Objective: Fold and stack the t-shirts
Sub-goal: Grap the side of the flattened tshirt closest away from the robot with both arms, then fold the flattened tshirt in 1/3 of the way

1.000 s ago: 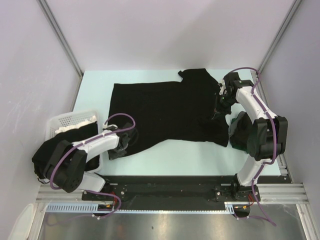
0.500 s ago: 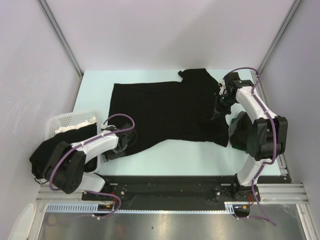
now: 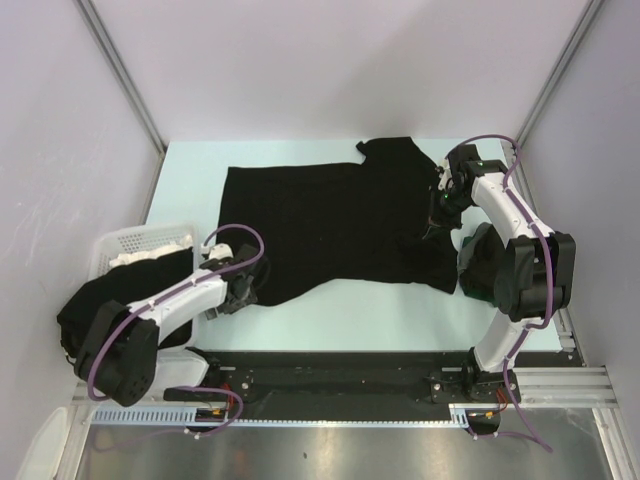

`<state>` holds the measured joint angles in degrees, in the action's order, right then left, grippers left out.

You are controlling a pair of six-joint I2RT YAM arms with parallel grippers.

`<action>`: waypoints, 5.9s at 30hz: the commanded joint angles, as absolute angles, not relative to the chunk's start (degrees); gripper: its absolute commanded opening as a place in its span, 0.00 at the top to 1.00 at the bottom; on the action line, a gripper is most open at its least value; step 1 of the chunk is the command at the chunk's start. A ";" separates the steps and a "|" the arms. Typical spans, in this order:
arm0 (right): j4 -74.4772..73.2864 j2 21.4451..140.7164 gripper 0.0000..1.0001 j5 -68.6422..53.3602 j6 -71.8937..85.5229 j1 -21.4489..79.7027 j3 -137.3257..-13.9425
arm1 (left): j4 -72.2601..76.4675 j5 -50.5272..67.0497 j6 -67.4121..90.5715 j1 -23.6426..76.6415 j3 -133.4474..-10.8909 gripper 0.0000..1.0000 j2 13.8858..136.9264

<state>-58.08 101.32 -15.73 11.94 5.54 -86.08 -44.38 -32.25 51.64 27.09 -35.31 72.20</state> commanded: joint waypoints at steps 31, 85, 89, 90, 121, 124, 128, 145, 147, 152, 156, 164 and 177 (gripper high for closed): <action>-58.71 101.25 1.00 -16.35 11.87 5.10 -86.48 | -39.90 -26.28 54.05 26.72 -34.45 0.50 78.93; -60.03 102.48 1.00 -10.46 11.78 4.22 -91.76 | -57.04 -32.17 53.26 27.51 -49.48 1.00 75.50; -60.12 102.04 1.00 -8.53 11.78 3.78 -91.58 | -57.83 -33.57 53.00 27.42 -50.97 1.00 75.76; -60.12 101.95 1.00 -8.35 11.86 3.34 -91.58 | -57.92 -34.18 52.65 27.42 -51.41 1.00 75.76; -61.52 108.10 1.00 5.71 11.16 0.97 -101.60 | -52.21 -38.67 37.97 15.73 -62.84 1.00 82.26; -61.70 108.63 1.00 5.97 11.07 0.97 -102.13 | -51.51 -38.67 37.09 15.56 -63.46 1.00 82.88; -60.73 108.89 1.00 6.59 10.72 0.97 -103.53 | -50.89 -38.93 36.04 15.47 -63.98 1.00 83.41; -60.55 113.55 1.00 8.26 10.28 0.97 -107.05 | -47.37 -39.20 33.22 12.83 -64.68 1.00 85.78; -60.73 114.43 1.00 8.70 10.20 0.97 -107.92 | -47.11 -39.11 32.79 12.13 -65.83 1.00 86.92; -60.73 115.40 1.00 9.14 10.11 0.97 -109.95 | -46.41 -39.55 31.03 11.51 -68.90 1.00 89.38; -60.64 115.93 1.00 9.67 10.02 0.88 -110.48 | -45.97 -39.73 30.15 10.90 -70.13 1.00 90.88; -61.08 117.86 1.00 10.37 9.40 0.53 -113.64 | -45.79 -39.11 29.00 10.37 -71.45 1.00 92.11; -61.00 119.62 1.00 9.32 9.05 -2.46 -115.85 | -44.91 -39.02 26.02 10.11 -72.16 1.00 93.60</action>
